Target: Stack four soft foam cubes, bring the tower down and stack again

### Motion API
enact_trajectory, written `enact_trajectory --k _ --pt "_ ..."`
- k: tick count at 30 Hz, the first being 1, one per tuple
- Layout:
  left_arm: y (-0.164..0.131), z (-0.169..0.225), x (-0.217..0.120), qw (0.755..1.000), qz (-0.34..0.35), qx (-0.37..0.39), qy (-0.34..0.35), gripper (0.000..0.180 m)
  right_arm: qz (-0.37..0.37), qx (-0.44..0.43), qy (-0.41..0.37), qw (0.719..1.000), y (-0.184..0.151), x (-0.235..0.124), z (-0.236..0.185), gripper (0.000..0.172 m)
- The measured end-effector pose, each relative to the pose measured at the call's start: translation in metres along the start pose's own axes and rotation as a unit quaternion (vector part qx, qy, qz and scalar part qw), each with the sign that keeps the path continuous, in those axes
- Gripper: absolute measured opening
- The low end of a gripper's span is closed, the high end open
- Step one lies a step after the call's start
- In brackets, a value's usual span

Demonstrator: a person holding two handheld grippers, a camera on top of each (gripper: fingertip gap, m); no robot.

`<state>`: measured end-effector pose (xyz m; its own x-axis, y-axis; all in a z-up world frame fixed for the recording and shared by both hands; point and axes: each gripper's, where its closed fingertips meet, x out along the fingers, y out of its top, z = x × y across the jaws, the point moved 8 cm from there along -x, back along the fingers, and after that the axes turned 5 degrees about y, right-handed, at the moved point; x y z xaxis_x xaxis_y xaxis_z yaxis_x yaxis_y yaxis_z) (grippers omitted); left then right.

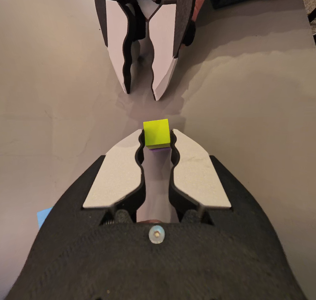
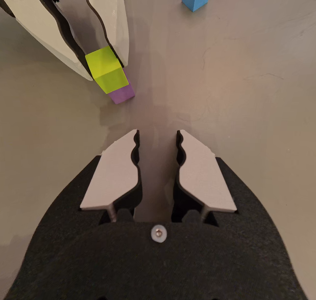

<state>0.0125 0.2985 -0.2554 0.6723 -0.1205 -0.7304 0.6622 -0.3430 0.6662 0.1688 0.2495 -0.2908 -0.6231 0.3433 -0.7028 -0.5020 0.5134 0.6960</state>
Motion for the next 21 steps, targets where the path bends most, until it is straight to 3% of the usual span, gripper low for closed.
enact_trajectory --k 21 --pt "-0.0009 -0.0006 0.0007 1.000 -0.005 -0.001 -0.001 0.028 0.000 -0.002 0.001 1.000 0.0003 0.0002 -0.0003 0.041"
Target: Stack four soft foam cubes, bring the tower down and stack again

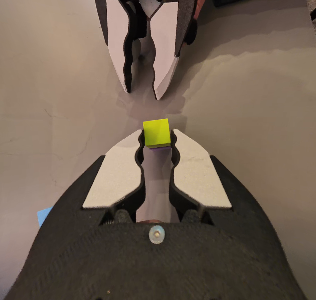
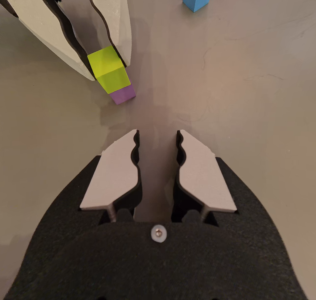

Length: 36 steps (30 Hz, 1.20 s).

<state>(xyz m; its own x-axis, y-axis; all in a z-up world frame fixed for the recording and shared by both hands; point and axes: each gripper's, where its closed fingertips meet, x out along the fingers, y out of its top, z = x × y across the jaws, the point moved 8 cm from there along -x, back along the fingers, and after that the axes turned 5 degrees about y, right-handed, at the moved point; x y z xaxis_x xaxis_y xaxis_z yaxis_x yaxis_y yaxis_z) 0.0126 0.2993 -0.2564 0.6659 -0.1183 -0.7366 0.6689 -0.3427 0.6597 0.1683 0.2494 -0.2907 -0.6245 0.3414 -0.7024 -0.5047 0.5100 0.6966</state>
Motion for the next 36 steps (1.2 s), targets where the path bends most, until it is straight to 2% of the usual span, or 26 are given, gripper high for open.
enact_trajectory --k 4,7,12,18,22,31,36 --pt "-0.003 0.000 0.003 1.000 -0.023 -0.007 -0.002 0.041 0.000 0.000 0.001 1.000 0.000 0.000 0.000 0.041" --pt "0.000 0.000 -0.004 1.000 -0.010 -0.016 0.005 0.049 0.001 0.001 0.002 1.000 0.000 0.000 0.000 0.041" --pt "-0.002 -0.006 -0.050 0.997 0.017 -0.033 0.066 0.056 0.001 0.000 0.002 1.000 0.000 0.000 0.000 0.042" --pt "-0.061 -0.025 -0.108 0.974 -0.016 -0.129 0.183 0.048 0.002 0.001 0.004 1.000 0.000 0.000 0.000 0.041" --pt "-0.089 -0.026 -0.121 0.958 -0.064 -0.179 0.216 0.048 0.001 -0.001 0.003 1.000 0.001 0.001 0.000 0.041" --pt "-0.129 -0.021 -0.128 0.961 -0.138 -0.152 0.183 0.048 0.001 -0.004 0.004 1.000 0.001 0.001 0.000 0.041" --pt "-0.152 -0.030 -0.127 0.965 -0.135 -0.145 0.170 0.045 0.001 -0.003 0.005 1.000 0.001 0.001 0.000 0.042"
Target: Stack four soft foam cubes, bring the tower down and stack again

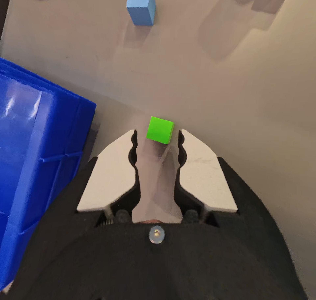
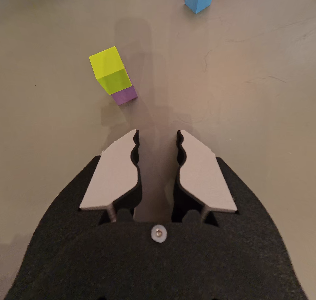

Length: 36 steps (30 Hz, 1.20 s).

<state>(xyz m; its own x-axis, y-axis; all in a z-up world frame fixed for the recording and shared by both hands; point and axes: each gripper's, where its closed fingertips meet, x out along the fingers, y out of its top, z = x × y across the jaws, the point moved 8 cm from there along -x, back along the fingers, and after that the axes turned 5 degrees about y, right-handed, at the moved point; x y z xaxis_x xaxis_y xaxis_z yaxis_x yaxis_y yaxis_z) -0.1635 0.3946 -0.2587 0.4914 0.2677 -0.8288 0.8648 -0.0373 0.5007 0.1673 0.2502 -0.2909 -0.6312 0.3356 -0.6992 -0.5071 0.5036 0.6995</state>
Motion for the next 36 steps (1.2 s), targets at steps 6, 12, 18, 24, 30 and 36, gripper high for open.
enact_trajectory --k 6,12,18,24,30,36 --pt "-0.001 -0.003 0.013 0.999 0.005 -0.001 -0.045 0.040 0.001 0.001 0.001 1.000 0.000 0.001 0.001 0.041" --pt "0.014 0.007 0.011 0.997 0.046 -0.016 -0.057 0.028 0.002 0.002 0.002 1.000 0.001 0.001 0.001 0.041" --pt "0.089 0.048 -0.007 0.994 0.100 0.020 -0.042 0.028 0.001 0.001 0.001 1.000 0.002 0.002 0.001 0.040" --pt "0.153 0.092 0.001 0.989 0.121 0.046 -0.068 0.028 -0.001 -0.005 -0.003 1.000 0.001 0.002 0.000 0.041" --pt "0.173 0.109 0.016 0.990 0.107 0.057 -0.079 0.028 0.005 0.003 0.004 1.000 0.002 0.002 0.001 0.041" --pt "0.178 0.115 0.023 0.990 0.095 0.064 -0.081 0.028 0.008 0.007 0.009 1.000 0.002 0.001 0.002 0.040"
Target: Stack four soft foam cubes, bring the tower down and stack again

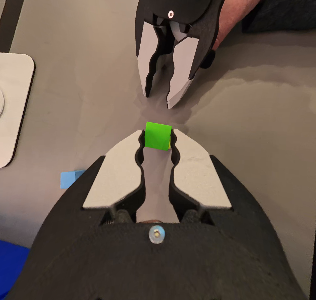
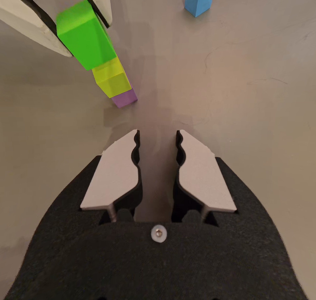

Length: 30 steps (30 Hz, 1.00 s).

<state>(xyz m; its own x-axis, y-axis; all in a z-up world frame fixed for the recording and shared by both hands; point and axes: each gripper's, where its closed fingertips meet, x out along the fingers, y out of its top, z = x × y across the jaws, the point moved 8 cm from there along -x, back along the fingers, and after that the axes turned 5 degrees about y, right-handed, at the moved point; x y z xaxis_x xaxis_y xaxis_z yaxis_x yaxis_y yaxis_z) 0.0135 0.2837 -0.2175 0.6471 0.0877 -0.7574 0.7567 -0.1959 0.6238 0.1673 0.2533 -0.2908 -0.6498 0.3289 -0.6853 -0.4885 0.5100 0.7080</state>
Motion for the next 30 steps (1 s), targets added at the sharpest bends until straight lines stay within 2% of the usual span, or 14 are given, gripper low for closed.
enact_trajectory --k 30 --pt "-0.0027 0.0027 0.0091 0.999 -0.028 0.015 -0.007 0.028 0.001 0.002 0.002 1.000 0.0000 -0.0002 0.0005 0.039"
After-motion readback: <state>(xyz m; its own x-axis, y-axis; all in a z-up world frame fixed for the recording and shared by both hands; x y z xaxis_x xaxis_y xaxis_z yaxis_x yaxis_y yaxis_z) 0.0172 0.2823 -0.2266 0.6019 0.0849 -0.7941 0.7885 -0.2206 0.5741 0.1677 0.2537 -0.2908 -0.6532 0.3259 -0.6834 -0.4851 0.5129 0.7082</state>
